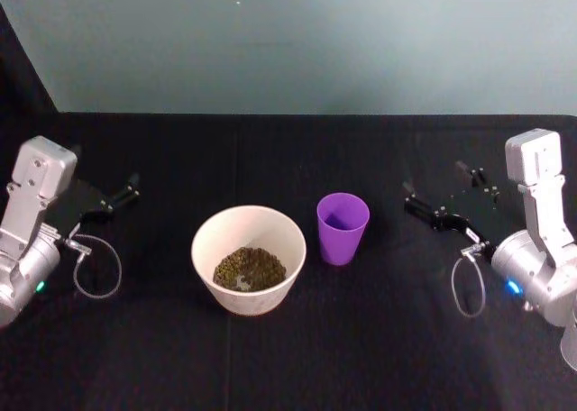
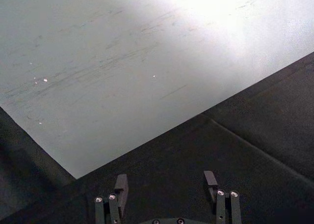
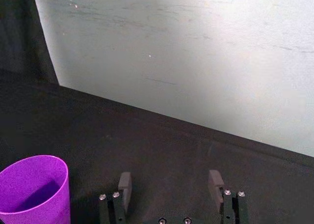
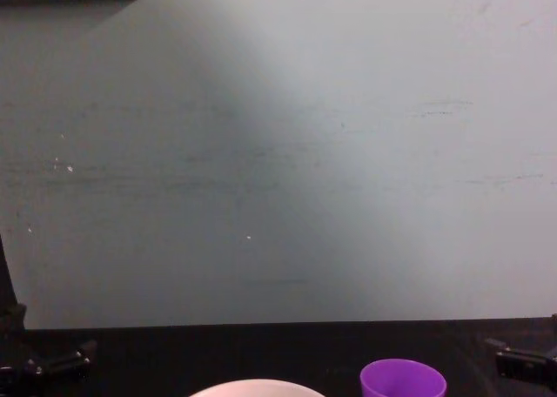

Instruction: Pick up the cup and pour the mung beans from the cup into the bowl.

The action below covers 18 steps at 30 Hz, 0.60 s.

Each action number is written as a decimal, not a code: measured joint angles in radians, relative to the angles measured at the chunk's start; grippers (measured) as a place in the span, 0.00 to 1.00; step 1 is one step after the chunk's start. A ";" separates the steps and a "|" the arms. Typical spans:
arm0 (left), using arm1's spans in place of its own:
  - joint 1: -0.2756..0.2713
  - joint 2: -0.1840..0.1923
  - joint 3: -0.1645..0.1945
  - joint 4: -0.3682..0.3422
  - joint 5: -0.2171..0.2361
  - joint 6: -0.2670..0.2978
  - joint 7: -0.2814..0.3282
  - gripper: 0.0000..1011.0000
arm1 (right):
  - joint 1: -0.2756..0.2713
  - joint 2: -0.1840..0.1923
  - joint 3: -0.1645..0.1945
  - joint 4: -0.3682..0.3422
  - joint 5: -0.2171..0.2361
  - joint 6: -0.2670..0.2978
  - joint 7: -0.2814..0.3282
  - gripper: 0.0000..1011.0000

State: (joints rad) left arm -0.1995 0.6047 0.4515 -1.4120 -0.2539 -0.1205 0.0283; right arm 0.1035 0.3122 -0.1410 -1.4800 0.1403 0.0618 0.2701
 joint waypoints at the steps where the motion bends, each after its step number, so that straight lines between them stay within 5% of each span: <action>1: 0.000 0.000 0.000 0.000 0.000 0.000 0.000 0.99 | 0.000 0.000 0.000 0.000 0.000 0.000 0.000 0.99; 18: 0.000 0.000 0.000 0.000 0.000 0.000 0.000 0.99 | 0.002 0.000 -0.001 -0.001 -0.004 0.002 0.002 0.99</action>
State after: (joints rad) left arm -0.1995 0.6047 0.4514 -1.4120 -0.2539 -0.1206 0.0283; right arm 0.1051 0.3121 -0.1422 -1.4806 0.1366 0.0636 0.2723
